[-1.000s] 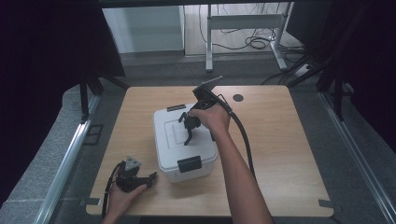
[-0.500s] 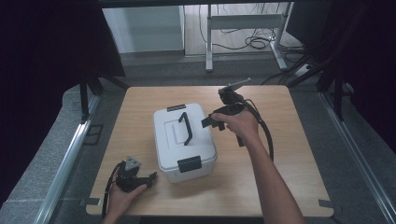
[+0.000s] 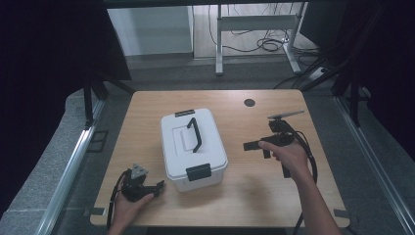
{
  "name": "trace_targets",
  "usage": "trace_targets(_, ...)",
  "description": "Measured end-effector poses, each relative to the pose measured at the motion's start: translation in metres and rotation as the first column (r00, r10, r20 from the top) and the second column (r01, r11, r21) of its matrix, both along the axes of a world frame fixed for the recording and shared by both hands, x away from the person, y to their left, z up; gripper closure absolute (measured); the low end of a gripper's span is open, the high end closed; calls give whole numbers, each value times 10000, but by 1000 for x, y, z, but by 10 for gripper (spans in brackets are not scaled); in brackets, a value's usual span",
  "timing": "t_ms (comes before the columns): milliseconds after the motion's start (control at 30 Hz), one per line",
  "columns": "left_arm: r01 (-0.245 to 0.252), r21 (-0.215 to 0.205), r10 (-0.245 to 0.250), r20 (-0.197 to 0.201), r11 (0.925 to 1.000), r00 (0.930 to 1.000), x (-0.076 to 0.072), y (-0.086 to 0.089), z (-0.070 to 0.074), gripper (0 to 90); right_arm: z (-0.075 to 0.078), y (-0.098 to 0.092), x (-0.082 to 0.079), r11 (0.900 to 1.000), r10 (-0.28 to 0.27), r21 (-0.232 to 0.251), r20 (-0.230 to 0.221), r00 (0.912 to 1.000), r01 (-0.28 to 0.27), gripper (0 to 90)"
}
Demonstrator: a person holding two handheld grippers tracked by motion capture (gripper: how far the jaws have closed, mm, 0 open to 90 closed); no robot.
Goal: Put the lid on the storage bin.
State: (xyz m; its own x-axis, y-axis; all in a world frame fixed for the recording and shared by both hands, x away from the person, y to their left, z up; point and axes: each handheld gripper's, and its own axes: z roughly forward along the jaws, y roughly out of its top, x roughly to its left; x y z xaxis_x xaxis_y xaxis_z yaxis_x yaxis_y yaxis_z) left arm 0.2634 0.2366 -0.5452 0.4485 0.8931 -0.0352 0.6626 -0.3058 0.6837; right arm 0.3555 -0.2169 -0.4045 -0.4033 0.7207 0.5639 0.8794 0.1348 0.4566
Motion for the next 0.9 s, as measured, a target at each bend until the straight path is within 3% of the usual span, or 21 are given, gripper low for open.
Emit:
trace_targets(300, 14, 3, -14, -4, 10000, 10000, 0, 0, 0, 124, -41, -33, -22, 9979, -397, 515, 170, 9991, 388, 430)
trace_targets(333, 14, 3, -14, -4, 10000, 10000, 0, 0, 0, 124, -41, -33, -22, 9979, -397, 515, 170, 9991, 388, 430)
trace_targets(400, 17, 8, -17, -7, 10000, 10000, 0, 0, 0, 124, -57, -40, -30, 9974, -527, 503, 354, 9980, 509, 430)
trace_targets(533, 18, 9, -18, -7, 10000, 10000, 0, 0, 0, 124, -73, -47, -36, 9982, -474, 390, 226, 9986, 465, 427)
trace_targets(600, 18, 10, -18, -5, 10000, 10000, 0, 0, 0, 124, -75, -51, -36, 9984, -514, 256, 235, 9984, 508, 423)
trace_targets(900, -48, 9, 48, -1, 10000, 10000, 0, 0, 0, 124, -86, -54, -34, 9976, -288, 637, 53, 9996, 284, 407)
